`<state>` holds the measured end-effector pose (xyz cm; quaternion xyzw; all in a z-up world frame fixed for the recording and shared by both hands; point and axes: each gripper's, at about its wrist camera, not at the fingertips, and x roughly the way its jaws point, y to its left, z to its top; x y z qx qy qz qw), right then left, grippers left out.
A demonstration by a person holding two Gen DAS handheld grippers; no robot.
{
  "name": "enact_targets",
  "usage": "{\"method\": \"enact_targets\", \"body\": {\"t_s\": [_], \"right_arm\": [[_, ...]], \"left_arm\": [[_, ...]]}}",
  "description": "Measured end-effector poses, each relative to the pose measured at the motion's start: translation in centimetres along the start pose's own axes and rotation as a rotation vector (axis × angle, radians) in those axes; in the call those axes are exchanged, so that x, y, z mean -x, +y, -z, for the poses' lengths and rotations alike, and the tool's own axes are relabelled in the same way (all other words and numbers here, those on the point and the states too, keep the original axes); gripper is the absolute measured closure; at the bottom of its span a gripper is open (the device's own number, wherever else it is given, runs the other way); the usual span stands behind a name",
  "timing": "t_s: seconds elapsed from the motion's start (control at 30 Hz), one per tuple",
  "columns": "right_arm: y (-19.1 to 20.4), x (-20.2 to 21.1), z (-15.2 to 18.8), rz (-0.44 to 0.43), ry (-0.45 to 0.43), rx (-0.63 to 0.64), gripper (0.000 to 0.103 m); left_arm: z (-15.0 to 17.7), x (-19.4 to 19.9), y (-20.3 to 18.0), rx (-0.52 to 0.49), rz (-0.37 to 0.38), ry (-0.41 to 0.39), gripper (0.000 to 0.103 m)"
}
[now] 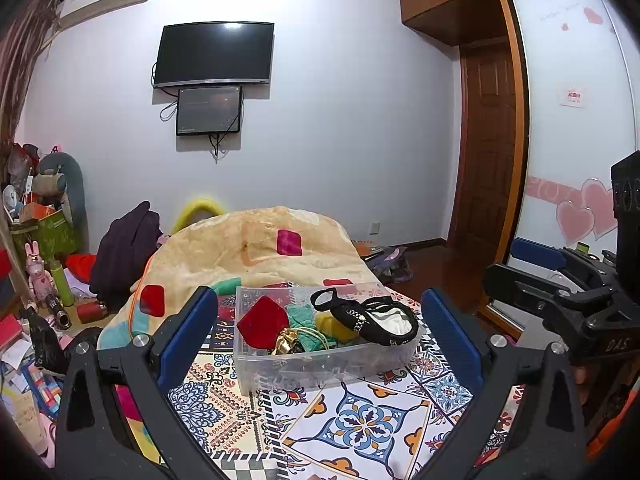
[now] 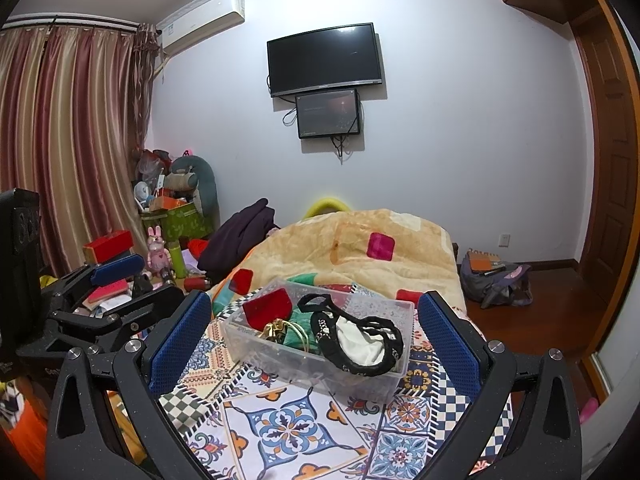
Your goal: Organize soft objects
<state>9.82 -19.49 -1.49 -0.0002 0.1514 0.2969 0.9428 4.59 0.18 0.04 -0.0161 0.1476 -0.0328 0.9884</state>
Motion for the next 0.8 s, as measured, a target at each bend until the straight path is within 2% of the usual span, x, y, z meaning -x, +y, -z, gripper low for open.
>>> {"method": "enact_targets", "body": {"t_s": [0.8], "right_arm": [[0.25,-0.65,0.44,0.005,0.024,0.004,0.0]], "left_arm": [[-0.07,-0.23,0.62,0.028,0.015,0.023,0.0]]}}
